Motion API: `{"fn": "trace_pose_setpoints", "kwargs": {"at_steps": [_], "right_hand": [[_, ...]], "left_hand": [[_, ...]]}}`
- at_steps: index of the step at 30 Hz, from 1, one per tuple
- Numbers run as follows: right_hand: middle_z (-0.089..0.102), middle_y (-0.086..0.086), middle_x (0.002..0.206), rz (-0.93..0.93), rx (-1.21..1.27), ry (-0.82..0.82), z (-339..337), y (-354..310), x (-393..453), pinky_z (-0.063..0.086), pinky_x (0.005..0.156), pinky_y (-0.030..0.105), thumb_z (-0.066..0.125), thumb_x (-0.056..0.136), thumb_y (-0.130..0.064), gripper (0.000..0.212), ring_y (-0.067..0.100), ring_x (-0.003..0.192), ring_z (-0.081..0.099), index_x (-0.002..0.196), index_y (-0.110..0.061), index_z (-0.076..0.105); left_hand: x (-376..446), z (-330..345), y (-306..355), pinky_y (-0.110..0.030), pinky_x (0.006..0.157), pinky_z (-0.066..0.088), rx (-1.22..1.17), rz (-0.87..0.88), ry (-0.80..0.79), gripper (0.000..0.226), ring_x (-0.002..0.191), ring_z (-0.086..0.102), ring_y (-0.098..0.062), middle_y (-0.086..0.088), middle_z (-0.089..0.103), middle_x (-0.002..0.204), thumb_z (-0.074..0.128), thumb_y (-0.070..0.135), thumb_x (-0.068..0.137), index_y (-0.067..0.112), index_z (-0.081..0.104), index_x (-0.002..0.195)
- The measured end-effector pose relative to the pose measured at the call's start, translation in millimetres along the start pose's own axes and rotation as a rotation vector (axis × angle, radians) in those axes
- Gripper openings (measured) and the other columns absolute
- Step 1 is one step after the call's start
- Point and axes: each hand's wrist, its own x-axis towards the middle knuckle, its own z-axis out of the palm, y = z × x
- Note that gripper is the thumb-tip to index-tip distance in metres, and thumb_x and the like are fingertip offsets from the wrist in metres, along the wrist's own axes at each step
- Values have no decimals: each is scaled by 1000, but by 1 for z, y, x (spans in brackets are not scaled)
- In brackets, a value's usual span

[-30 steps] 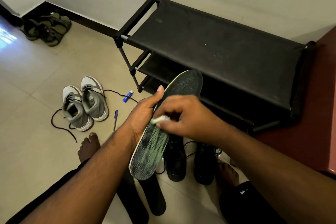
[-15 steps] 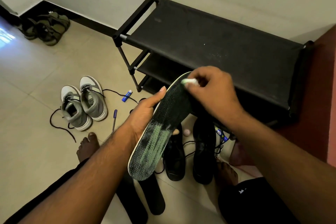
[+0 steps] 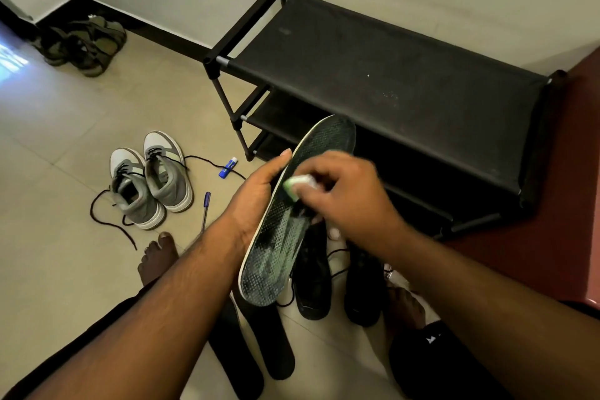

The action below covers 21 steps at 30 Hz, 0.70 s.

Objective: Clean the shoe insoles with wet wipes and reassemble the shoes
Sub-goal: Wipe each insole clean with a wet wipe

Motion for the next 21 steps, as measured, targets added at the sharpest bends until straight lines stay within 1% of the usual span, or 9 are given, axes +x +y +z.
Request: {"fn": "trace_pose_setpoints", "kwargs": {"at_steps": [3, 5, 7, 9, 11, 14, 17, 19, 21], "right_hand": [[63, -10, 79, 107, -30, 150, -14, 11, 12, 49, 65, 23, 75, 80, -19, 4, 4, 70, 57, 81, -21, 71], [62, -11, 78, 73, -38, 163, -13, 10, 12, 46, 64, 20, 75, 80, -18, 4, 3, 68, 56, 81, -21, 71], [62, -9, 78, -53, -52, 83, -5, 4, 5, 47, 64, 24, 75, 79, -16, 5, 3, 68, 55, 83, -15, 73], [64, -3, 80, -169, -30, -88, 6, -6, -7, 48, 64, 27, 75, 78, -14, 10, 7, 70, 56, 87, -10, 73], [65, 1, 80, -273, 18, -233, 16, -17, -19, 48, 64, 26, 75, 78, -12, 10, 9, 70, 57, 87, -8, 73], [68, 0, 81, -341, 32, -329, 22, -20, -26, 47, 68, 21, 76, 78, -12, 11, 8, 73, 58, 88, -9, 73], [65, -4, 80, -198, 42, -228, 14, -8, -13, 46, 65, 19, 76, 77, -15, 12, 4, 70, 56, 88, -11, 74], [64, -7, 79, -73, 17, -82, 6, 4, -2, 47, 64, 22, 75, 78, -18, 9, 3, 68, 56, 86, -14, 74], [63, -10, 80, 34, -18, 81, -3, 15, 7, 48, 65, 23, 74, 79, -18, 5, 3, 70, 57, 83, -18, 72]], "left_hand": [[2, -1, -2, -41, 75, 56, 4, 30, 7, 40, 76, 68, -26, -13, 71, 86, 50, 36, 94, 6, 76, 90], [2, 0, -1, -44, 81, 53, -5, 27, 10, 40, 81, 68, -27, -13, 71, 89, 52, 39, 94, 7, 75, 93], [1, 1, 0, -38, 77, 56, -22, 9, 14, 44, 77, 69, -26, -15, 71, 88, 52, 41, 95, 4, 75, 89], [0, -1, 2, -31, 68, 59, -53, 17, 26, 46, 67, 70, -23, -13, 71, 78, 51, 39, 96, 3, 75, 79], [1, -4, 2, -26, 62, 60, -60, 36, 36, 49, 62, 71, -21, -11, 73, 75, 51, 38, 98, 3, 75, 74], [2, -7, 3, -27, 63, 60, -48, 49, 57, 49, 63, 71, -21, -12, 73, 76, 53, 39, 97, 4, 76, 72], [2, -6, 2, -30, 69, 59, -72, 12, 2, 47, 68, 71, -22, -12, 72, 80, 53, 41, 96, 4, 75, 78], [1, -5, 1, -33, 72, 59, -60, -5, -39, 44, 74, 69, -24, -14, 69, 86, 54, 42, 92, 4, 75, 85], [0, -4, -1, -42, 72, 59, -8, -18, -90, 42, 88, 67, -27, -14, 68, 97, 54, 44, 88, 9, 77, 92]]}}
